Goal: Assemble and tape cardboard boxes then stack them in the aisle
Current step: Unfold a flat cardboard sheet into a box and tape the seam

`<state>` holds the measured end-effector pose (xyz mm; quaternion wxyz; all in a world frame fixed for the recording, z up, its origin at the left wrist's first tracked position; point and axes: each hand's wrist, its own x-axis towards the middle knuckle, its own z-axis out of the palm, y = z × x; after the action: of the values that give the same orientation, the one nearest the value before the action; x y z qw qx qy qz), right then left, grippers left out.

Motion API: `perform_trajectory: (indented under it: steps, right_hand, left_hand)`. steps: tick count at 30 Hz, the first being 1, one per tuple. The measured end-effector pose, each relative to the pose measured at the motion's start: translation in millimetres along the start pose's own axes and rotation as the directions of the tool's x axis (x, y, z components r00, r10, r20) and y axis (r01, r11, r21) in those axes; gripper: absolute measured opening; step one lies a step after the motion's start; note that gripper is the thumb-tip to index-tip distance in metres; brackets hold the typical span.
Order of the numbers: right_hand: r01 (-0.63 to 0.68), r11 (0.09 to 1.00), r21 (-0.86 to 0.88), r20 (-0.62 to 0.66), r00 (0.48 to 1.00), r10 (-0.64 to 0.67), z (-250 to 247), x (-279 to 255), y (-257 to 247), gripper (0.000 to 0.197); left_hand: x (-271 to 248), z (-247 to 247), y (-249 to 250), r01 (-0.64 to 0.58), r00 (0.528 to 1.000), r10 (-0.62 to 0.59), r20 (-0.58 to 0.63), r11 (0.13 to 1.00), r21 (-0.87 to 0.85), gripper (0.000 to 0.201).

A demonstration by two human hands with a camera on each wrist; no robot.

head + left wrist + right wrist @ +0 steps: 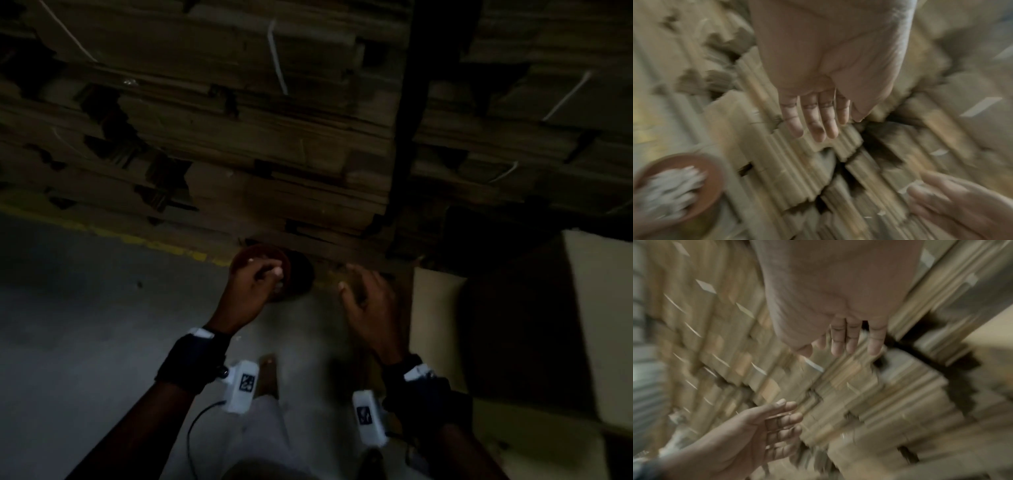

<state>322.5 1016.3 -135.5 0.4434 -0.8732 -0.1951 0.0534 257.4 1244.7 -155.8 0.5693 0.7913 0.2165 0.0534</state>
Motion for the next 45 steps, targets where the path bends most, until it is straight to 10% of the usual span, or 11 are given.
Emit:
perform_trajectory:
  steps: [11,16,21,28,40,45]
  right_hand:
    - [0.209,0.969,-0.135,-0.406,0.88,-0.246,-224,-173,27,0.034]
    - [0.176,0.929,-0.327,-0.467,0.824,-0.32,-318,-202,59,0.038]
    - [-0.004,0.855,-0.519,-0.368,0.904,-0.219,-383,-203,118,0.066]
    - [-0.094,0.809,-0.58,-0.18,0.984,-0.015,-413,-181,163,0.088]
    - [0.133,0.8,-0.585,-0.212,0.927,-0.309,-414,-164,170,0.073]
    - [0.259,0.842,-0.473,-0.531,0.679,-0.507,-437,-164,165,0.039]
  left_hand:
    - [-143,196,155,-0.404,0.904,0.399,0.153,0.915,0.007,0.031]
    - [-173,279,209,-0.61,0.78,0.581,0.232,0.789,0.078,0.044]
    - [-166,329,230,-0.734,0.673,0.594,0.44,0.612,0.296,0.076]
    - [-140,353,223,-0.681,0.726,0.488,0.484,0.607,0.409,0.091]
    - [-178,329,222,-0.582,0.798,0.594,-0.097,0.803,0.125,0.057]
    - [-180,320,210,-0.595,0.695,0.594,-0.404,0.791,0.139,0.065]
